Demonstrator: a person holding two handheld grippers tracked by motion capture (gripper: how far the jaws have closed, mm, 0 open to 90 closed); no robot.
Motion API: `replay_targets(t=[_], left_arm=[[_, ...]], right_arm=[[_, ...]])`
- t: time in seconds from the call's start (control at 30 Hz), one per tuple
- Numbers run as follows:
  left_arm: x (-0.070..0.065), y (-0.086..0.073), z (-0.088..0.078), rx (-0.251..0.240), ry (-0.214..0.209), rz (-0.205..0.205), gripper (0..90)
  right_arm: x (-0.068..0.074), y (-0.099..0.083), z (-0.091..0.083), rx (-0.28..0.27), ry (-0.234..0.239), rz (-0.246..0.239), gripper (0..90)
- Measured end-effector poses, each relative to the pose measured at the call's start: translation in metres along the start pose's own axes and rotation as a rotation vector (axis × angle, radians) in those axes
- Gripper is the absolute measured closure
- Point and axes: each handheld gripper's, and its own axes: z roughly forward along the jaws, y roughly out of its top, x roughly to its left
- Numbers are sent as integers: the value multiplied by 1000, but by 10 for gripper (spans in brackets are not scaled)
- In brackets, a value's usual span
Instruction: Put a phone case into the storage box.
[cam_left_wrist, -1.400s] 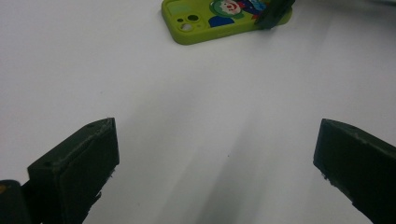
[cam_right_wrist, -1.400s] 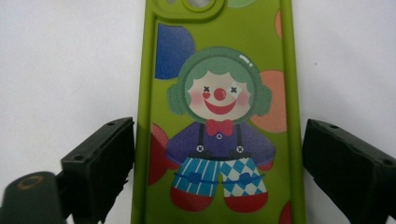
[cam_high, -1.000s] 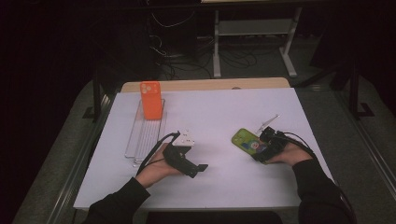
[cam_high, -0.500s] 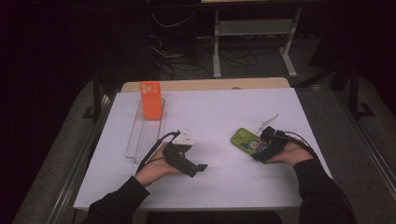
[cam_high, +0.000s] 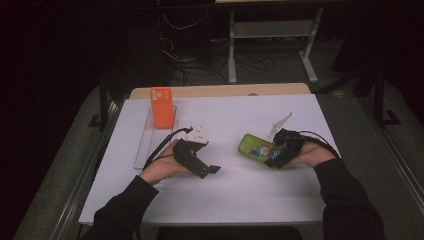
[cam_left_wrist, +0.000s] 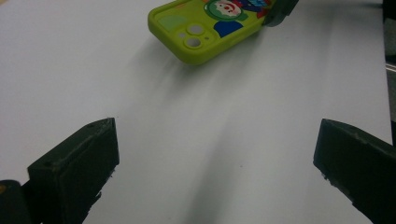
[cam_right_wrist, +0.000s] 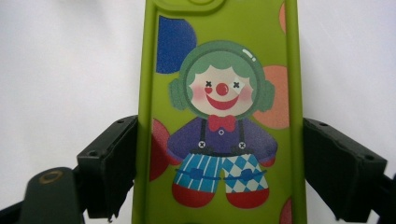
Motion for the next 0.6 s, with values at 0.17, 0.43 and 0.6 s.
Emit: replay_targets(t=[0.17, 0.43, 0.6], left_arm=[[6, 10, -3, -17, -11, 21, 0], [11, 24, 0, -28, -31, 65, 0], [9, 22, 3, -18, -58, 102, 0]], right_arm=[[0, 6, -4, -4, 4, -50, 153], [-1, 20, -7, -25, 32, -98, 153], [7, 27, -4, -16, 64, -145, 153]])
